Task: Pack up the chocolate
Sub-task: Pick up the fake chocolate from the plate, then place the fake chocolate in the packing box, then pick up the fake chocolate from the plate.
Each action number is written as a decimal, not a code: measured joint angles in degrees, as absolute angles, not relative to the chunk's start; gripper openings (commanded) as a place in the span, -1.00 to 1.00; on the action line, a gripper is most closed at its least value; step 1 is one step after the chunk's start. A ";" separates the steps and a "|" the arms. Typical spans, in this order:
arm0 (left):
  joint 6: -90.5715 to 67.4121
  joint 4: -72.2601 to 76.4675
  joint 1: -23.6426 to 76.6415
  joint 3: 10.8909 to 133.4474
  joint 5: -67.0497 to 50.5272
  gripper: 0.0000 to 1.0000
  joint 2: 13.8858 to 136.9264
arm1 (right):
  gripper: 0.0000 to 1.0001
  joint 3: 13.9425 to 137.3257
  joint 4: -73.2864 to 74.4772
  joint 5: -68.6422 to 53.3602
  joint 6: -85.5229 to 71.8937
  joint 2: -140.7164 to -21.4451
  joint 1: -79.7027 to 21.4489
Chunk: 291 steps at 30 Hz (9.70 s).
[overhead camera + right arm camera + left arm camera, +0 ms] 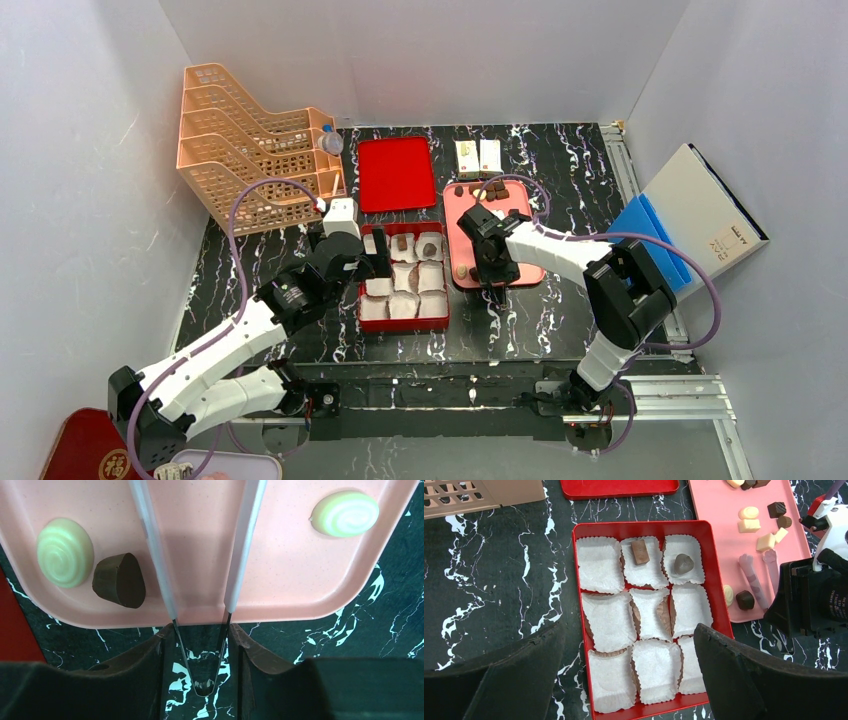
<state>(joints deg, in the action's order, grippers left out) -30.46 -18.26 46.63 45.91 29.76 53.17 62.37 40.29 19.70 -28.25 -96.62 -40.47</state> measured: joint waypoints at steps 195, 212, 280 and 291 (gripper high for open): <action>-30.68 -30.59 46.63 60.90 34.98 0.97 45.36 | -0.80 118.76 60.05 0.86 -22.39 -126.50 -55.51; -30.65 -31.53 46.63 60.90 35.59 0.97 44.49 | -0.34 118.83 60.34 0.86 -22.50 -127.50 -56.01; -32.60 -26.92 46.63 63.59 31.44 0.97 55.40 | -0.27 68.40 62.06 10.28 -33.26 -78.72 -51.16; -32.62 -26.57 46.63 63.13 31.46 0.97 55.40 | -0.19 67.00 61.30 9.65 -32.77 -80.55 -51.16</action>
